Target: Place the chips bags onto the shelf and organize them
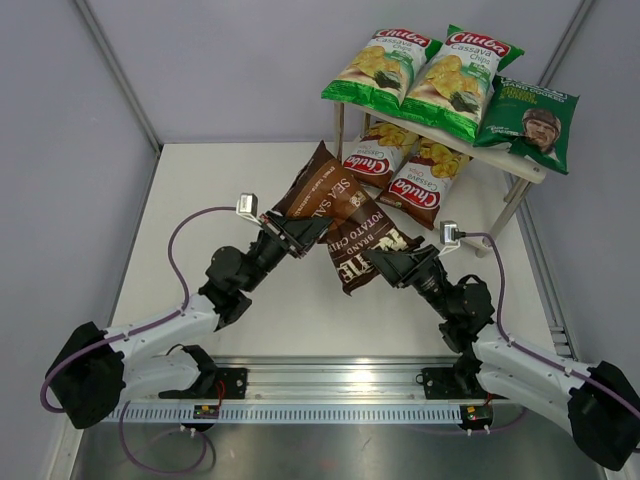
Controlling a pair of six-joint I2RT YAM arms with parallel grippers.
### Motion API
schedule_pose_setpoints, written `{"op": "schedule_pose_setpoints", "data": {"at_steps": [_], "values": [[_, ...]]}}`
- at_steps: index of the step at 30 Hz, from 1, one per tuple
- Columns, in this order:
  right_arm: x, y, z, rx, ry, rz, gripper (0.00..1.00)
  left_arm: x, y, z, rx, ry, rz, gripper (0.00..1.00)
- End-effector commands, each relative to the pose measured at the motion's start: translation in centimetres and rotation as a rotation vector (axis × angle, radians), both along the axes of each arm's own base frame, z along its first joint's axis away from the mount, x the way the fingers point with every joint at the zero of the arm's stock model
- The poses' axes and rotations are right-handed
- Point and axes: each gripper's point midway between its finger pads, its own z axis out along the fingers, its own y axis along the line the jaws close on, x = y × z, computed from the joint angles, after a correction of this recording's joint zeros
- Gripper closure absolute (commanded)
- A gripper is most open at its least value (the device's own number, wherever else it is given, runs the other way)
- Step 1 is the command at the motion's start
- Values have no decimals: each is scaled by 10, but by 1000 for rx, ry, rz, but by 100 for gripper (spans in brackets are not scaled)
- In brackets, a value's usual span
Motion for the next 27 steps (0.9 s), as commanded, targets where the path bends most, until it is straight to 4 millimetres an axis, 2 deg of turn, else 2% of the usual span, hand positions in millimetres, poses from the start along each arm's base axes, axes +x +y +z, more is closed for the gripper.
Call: {"op": "schedule_pose_setpoints", "data": {"at_steps": [1,3,7,10,11,14,15,17,18,19,20,23,25,27], "values": [[-1,-15,24,54,-69,-77,10,-7,2,13,-4,-52,-1,99],[1,-17,21,39,-51,-94,10,-6,0,10,13,-53,-5,99],[4,-16,13,4,-9,-97,22,-11,-10,10,25,-77,-64,98],[4,-10,6,-53,-12,-86,44,-8,-12,6,42,-77,-84,92],[6,-9,0,-76,8,-87,60,-7,-12,3,50,-74,-84,91],[8,-9,-7,-77,32,-93,71,1,-5,-5,77,-70,-68,85],[9,-10,-14,-79,47,-98,77,3,-1,-9,86,-68,-59,81],[13,-16,-19,-58,78,-125,80,12,8,-19,117,-49,-28,54],[14,-17,-29,-64,102,-133,82,14,13,-21,140,-54,-10,42],[18,-21,-34,-55,125,-161,83,23,21,-37,195,-5,24,31],[23,-29,-41,-38,157,-202,84,28,27,-44,231,15,50,17],[31,-42,-48,-12,193,-278,86,38,58,-66,346,75,161,4],[35,-46,-47,-8,197,-306,88,39,80,-72,390,81,216,4],[38,-48,-38,6,180,-327,88,39,93,-76,427,75,251,2]]}}
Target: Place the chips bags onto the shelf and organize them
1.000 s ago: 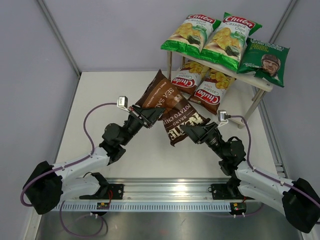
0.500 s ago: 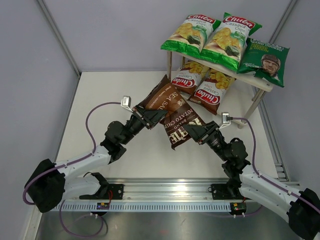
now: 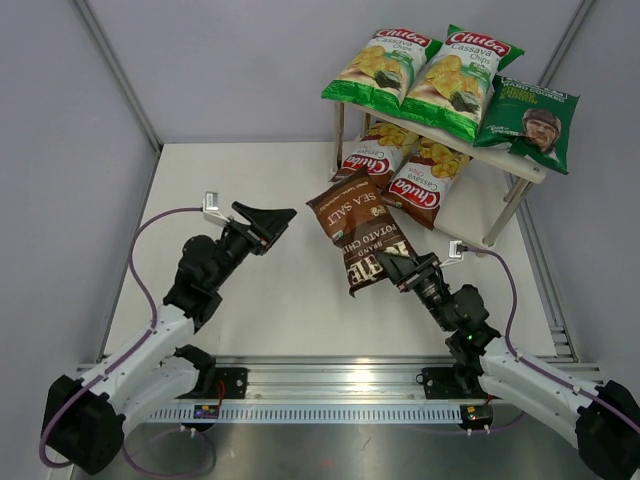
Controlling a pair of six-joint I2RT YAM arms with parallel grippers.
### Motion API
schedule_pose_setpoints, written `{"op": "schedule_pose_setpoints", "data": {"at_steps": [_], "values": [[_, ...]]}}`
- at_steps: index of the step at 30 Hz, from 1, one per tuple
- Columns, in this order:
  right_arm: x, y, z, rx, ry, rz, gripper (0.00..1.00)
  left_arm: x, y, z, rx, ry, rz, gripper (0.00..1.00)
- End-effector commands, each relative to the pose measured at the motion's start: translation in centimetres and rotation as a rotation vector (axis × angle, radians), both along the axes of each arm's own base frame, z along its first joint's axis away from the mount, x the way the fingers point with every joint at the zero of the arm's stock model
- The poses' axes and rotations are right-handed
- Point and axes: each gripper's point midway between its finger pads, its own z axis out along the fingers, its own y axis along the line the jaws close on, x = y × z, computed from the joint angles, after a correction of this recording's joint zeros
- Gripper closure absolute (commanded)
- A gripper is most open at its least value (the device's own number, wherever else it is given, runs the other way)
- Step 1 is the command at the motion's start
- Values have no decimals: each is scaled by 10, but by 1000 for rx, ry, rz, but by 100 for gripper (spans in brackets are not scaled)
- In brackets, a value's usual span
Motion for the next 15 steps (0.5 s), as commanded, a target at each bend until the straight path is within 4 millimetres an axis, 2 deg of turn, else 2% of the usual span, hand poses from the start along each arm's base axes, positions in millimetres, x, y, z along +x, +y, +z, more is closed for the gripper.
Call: {"op": "schedule_pose_setpoints", "data": {"at_steps": [1,3,4,5,6,7,8,11,12,14,15], "values": [[10,-16,47,114,-93,-105,88,1,29,-26,140,31,77,2],[19,-24,47,131,-71,-165,89,-1,42,-22,171,10,108,1],[24,-27,43,138,-48,-193,89,-4,45,-30,198,39,105,1],[32,-36,41,170,-20,-244,90,-6,47,-21,208,21,104,1],[35,-40,41,181,-15,-266,90,-9,51,-29,258,42,96,1],[40,-41,40,182,-11,-280,90,-11,52,-29,282,40,89,1],[46,-47,45,191,-21,-304,89,-14,53,-16,314,-5,86,1],[55,-48,58,216,-51,-304,89,-27,53,-13,401,-44,31,1],[59,-49,61,221,-56,-311,89,-34,50,-1,405,-84,1,1],[66,-51,66,232,-63,-323,89,-43,50,-3,463,-102,-40,1],[73,-60,66,239,-62,-352,89,-50,50,9,471,-138,-58,1]]}}
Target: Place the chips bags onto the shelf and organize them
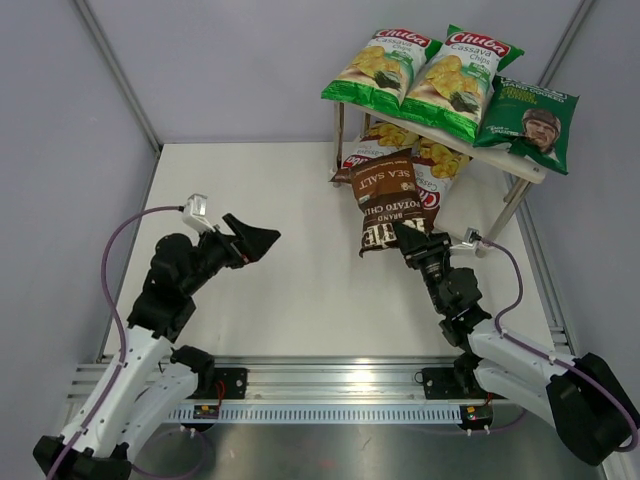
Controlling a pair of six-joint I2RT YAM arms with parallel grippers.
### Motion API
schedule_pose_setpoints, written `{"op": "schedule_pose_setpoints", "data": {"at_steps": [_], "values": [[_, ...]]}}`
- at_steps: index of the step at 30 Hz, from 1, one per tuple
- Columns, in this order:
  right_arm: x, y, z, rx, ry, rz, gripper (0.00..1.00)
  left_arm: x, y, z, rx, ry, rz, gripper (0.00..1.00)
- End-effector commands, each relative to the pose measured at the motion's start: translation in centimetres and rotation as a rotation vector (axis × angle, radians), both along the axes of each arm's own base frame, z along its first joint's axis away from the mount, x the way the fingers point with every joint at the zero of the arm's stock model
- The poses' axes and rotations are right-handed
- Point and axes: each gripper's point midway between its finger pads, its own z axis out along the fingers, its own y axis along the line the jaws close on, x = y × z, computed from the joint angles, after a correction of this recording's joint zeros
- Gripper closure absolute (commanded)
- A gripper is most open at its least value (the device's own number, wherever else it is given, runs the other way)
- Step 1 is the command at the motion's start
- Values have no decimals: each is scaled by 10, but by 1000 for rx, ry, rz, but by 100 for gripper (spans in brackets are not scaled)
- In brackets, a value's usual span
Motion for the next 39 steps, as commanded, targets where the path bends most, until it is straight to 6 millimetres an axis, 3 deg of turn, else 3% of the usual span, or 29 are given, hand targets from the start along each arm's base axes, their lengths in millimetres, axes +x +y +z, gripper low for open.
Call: {"op": "schedule_pose_setpoints", "data": {"at_steps": [1,3,4,6,8,10,14,20,26,39], "values": [[14,-22,73,184,-171,-82,89,-29,-2,23,124,-90,-133,1],[24,-40,73,209,-165,-145,89,-42,0,16,195,-89,-185,1],[29,-47,71,225,-154,-179,90,-48,3,25,215,-117,-193,1],[34,-59,73,231,-166,-222,90,-62,6,17,297,-119,-251,1],[39,-74,76,239,-183,-285,90,-76,10,25,354,-185,-288,1],[41,-87,77,247,-188,-347,90,-94,10,25,378,-219,-356,1],[43,-113,71,265,-190,-453,90,-109,5,17,375,-303,-405,1],[48,-145,65,285,-192,-533,91,-112,5,17,368,-330,-401,1],[58,-163,65,271,-190,-540,91,-114,1,13,357,-328,-421,1],[61,-203,18,306,-102,-693,91,-120,1,15,351,-351,-423,1]]}}
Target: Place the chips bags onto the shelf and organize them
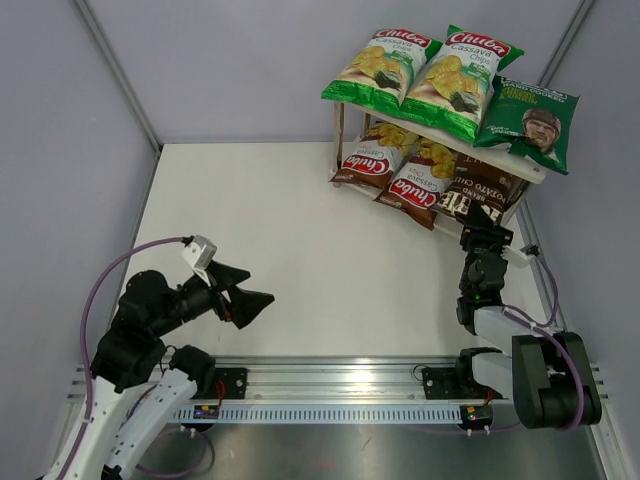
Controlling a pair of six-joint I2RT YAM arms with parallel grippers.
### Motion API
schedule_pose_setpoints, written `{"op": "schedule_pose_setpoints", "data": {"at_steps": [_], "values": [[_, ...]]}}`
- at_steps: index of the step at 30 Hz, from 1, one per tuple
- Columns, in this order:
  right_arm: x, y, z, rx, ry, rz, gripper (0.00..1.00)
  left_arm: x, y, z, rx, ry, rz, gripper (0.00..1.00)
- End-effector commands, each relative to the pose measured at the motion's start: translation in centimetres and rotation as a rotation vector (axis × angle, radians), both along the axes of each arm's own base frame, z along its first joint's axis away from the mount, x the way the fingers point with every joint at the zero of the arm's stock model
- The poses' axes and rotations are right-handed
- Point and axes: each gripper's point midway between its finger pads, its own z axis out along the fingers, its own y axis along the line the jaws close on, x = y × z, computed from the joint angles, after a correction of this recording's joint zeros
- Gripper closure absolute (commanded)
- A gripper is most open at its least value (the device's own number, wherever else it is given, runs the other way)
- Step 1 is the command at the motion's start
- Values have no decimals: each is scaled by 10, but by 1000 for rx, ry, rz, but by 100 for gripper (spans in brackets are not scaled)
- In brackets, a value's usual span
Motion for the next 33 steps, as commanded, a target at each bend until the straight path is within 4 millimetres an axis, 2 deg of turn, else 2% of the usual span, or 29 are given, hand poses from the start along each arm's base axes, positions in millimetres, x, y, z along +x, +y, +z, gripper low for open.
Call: {"op": "schedule_pose_setpoints", "data": {"at_steps": [1,6,9,12,15,18,20,25,26,28,30,32,33], "values": [[-5,-16,16,48,-93,-71,91,-3,-3,6,-15,-43,-26,1],[5,-17,3,36,-83,-78,89,-8,-4,8,-20,-56,-42,1],[9,-17,5,-21,-122,-89,87,-10,-5,8,-20,-54,-56,1],[19,-17,-13,33,-91,-80,86,-13,-6,9,-23,-60,-65,1],[27,-14,-18,35,-77,-61,86,-13,-6,9,-22,-60,-65,1],[28,-19,-20,48,-75,-85,84,-14,-6,9,-23,-60,-66,1],[29,-20,-22,51,-69,-94,75,-15,-6,10,-24,-64,-70,1],[30,-23,-41,94,-33,-106,67,-15,-6,10,-25,-64,-71,1],[30,-22,-45,95,-23,-100,62,-15,-7,9,-24,-64,-71,1],[29,-20,-50,89,-8,-89,58,-15,-6,10,-25,-65,-69,1],[28,-18,-54,91,3,-83,49,-14,-6,9,-22,-63,-67,1],[28,-18,-53,78,5,-80,45,-14,-6,9,-22,-63,-67,1],[29,-14,-52,67,6,-59,37,-14,-6,10,-24,-64,-65,1]]}}
